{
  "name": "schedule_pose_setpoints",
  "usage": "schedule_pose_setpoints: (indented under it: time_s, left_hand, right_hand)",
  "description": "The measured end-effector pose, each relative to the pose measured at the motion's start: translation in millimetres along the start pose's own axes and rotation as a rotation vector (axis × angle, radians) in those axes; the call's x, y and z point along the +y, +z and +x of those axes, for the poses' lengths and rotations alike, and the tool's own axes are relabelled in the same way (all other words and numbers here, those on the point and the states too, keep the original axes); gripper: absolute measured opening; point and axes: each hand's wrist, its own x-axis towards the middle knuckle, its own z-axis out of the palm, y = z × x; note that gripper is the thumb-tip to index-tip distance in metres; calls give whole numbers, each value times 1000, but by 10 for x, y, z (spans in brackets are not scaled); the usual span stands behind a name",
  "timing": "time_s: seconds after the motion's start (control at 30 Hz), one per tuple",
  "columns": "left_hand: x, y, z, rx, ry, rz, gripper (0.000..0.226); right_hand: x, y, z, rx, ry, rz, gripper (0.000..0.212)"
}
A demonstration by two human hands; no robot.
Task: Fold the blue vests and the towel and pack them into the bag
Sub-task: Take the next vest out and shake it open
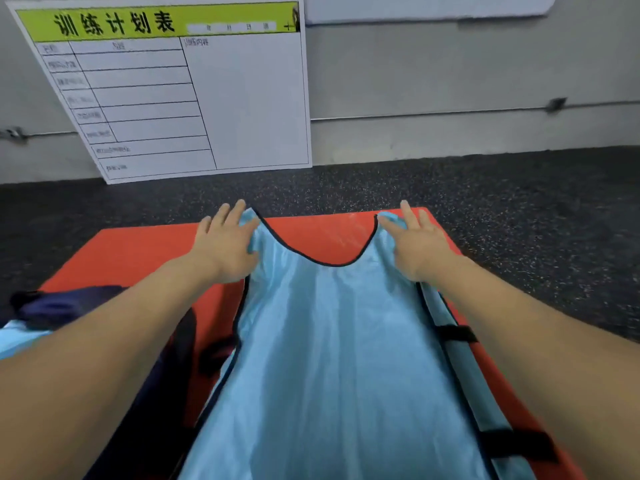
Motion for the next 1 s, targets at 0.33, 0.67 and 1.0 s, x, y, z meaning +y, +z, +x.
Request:
schedule_pose_setpoints:
  time_s: [0.33, 0.67, 1.0]
  left_hand:
    - [770, 1168, -588, -76, 107, -268, 99]
    - [606, 1315, -1025, -5, -15, -146, 73]
    - [526, 1400, -1665, 83, 12, -240, 87]
  right_hand:
    - [-887, 1040, -665, -1, -225, 247, 77]
    - [-200, 1031, -788, 45, 70, 158, 74]
    - [-93, 1149, -1485, 42, 39, 127, 90]
